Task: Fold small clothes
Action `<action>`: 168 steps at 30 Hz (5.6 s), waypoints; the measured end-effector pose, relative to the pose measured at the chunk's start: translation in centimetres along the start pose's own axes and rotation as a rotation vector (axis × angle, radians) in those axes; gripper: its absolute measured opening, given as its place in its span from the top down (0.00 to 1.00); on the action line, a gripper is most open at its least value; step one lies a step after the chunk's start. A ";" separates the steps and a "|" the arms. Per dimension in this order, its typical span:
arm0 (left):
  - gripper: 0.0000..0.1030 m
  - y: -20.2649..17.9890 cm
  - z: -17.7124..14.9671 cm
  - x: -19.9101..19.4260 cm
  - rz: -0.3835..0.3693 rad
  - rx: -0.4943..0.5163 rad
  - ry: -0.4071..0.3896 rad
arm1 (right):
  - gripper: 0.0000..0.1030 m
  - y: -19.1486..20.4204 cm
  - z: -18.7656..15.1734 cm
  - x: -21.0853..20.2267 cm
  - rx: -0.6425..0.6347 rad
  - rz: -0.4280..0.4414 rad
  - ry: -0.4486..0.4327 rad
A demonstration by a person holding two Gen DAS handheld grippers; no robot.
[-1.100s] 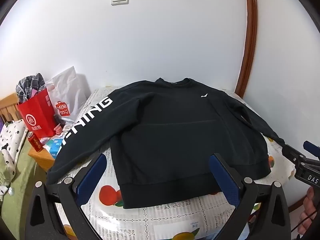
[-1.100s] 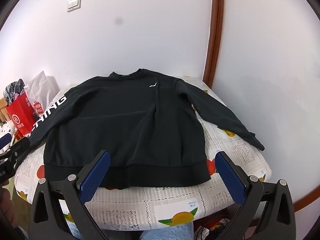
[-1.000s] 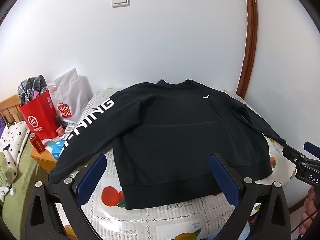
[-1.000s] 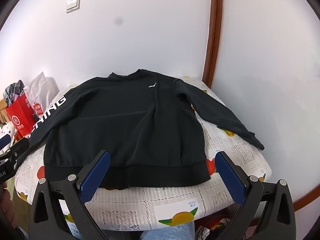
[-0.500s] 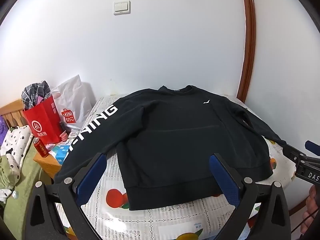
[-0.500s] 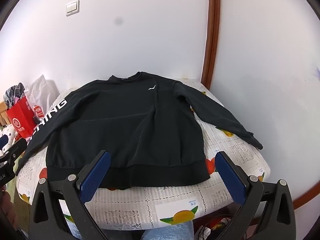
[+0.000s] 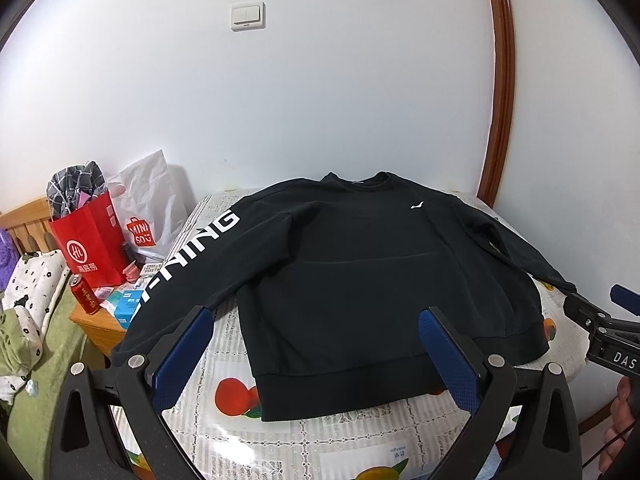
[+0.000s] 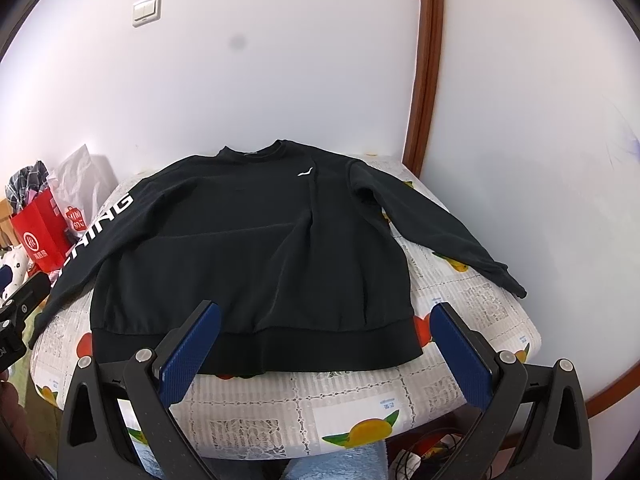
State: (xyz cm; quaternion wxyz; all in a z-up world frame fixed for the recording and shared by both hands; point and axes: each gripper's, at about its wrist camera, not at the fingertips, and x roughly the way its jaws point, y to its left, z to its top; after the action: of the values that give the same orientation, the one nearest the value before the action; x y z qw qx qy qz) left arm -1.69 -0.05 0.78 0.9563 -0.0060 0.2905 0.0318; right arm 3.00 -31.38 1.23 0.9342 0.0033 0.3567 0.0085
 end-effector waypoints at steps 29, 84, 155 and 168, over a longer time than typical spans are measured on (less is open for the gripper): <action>0.00 -0.3 -0.1 0.0 -0.007 -0.015 0.008 | 0.00 0.1 0.3 -0.6 0.013 0.007 -0.009; 0.18 17.3 -7.8 17.2 -0.034 -0.625 0.208 | 0.03 2.8 -1.3 12.9 -0.036 0.085 0.120; 0.29 9.9 7.8 31.5 0.204 -0.132 0.203 | 0.27 12.5 9.6 23.8 -0.295 0.250 0.041; 0.52 12.4 4.4 36.8 0.104 -0.188 0.258 | 0.64 22.9 8.0 32.3 -0.450 0.410 0.195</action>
State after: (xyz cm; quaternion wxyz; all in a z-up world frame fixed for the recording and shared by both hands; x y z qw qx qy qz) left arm 30.43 14.59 -15.97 0.9033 -0.0843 0.4068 0.1073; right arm 32.09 -7.87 -14.07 0.8517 -0.1324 0.4256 0.2755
